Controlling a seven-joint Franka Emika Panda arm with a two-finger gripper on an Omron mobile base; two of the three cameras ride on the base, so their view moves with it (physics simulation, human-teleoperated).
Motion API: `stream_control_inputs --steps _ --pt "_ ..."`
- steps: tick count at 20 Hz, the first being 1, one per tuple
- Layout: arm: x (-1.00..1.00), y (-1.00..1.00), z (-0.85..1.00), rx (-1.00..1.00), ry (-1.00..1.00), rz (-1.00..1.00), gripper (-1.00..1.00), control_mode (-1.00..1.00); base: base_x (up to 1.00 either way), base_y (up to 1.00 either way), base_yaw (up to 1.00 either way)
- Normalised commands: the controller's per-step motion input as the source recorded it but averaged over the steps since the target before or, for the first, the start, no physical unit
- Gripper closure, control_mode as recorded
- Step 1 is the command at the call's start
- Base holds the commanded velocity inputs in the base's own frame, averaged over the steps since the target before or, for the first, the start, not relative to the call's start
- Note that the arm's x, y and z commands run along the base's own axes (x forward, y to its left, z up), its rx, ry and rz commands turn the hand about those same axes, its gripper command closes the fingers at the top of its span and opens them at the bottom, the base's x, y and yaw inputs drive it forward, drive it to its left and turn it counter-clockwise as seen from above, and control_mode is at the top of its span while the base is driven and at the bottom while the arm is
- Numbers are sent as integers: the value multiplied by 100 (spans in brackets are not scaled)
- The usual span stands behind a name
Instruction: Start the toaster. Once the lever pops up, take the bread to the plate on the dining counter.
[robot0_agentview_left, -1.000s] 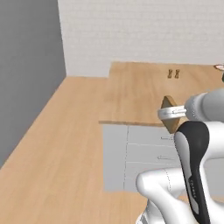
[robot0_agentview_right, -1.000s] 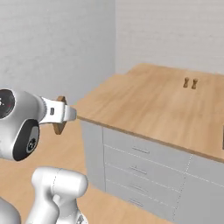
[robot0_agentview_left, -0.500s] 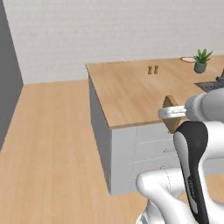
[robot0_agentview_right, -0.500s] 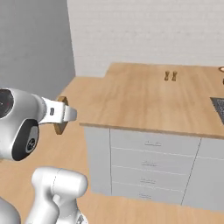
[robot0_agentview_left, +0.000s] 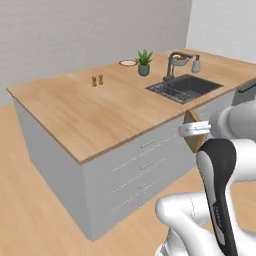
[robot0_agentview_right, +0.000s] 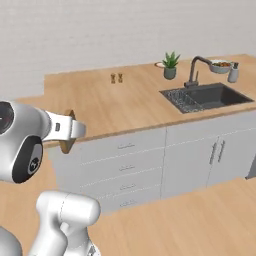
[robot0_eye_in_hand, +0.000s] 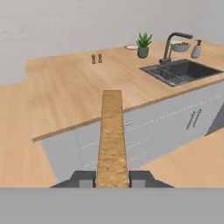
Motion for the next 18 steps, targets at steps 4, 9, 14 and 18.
stream_control_inputs --steps 4,9,14,18 --pt "0 0 0 0 0 0 100 100 0 29 -67" --pt "0 0 0 0 0 0 100 100 4 22 -51" --pt "0 0 0 0 0 0 100 100 11 16 -44" --pt "0 0 0 0 0 0 100 100 -1 91 -8"
